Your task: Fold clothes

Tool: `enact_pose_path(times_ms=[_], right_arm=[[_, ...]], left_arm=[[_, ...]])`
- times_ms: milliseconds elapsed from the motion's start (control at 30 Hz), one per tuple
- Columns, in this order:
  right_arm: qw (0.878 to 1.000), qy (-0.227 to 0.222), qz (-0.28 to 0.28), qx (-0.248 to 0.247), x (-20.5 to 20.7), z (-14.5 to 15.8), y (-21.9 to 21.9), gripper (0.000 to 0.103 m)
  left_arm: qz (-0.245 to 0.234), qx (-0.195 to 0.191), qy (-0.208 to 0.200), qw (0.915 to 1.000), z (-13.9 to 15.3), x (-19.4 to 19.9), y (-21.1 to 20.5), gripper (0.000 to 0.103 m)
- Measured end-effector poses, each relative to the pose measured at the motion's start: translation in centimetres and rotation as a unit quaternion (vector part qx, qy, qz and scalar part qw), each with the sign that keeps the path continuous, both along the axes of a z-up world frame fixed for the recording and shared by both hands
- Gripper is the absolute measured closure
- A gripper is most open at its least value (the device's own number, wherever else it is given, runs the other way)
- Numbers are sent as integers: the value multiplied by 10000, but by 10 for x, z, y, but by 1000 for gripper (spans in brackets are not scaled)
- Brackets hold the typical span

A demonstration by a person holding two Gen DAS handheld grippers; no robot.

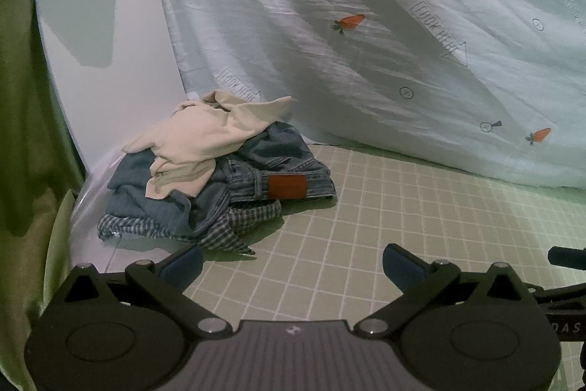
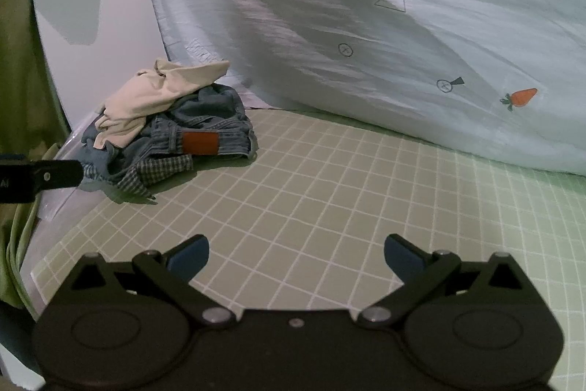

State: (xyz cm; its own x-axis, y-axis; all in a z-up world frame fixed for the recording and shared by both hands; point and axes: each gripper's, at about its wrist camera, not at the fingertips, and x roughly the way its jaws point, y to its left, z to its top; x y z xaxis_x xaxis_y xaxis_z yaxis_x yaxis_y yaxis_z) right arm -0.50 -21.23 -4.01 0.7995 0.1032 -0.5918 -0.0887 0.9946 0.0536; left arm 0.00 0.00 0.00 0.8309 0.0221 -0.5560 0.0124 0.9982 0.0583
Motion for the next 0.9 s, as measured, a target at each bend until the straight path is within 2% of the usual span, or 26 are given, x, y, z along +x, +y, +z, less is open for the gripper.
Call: enact_pose_path(times_ms=[900], right_arm=[[10000, 59, -1, 18, 1, 2, -5, 0]], left_arm=[[10, -59, 32, 10000, -2, -1, 1, 0]])
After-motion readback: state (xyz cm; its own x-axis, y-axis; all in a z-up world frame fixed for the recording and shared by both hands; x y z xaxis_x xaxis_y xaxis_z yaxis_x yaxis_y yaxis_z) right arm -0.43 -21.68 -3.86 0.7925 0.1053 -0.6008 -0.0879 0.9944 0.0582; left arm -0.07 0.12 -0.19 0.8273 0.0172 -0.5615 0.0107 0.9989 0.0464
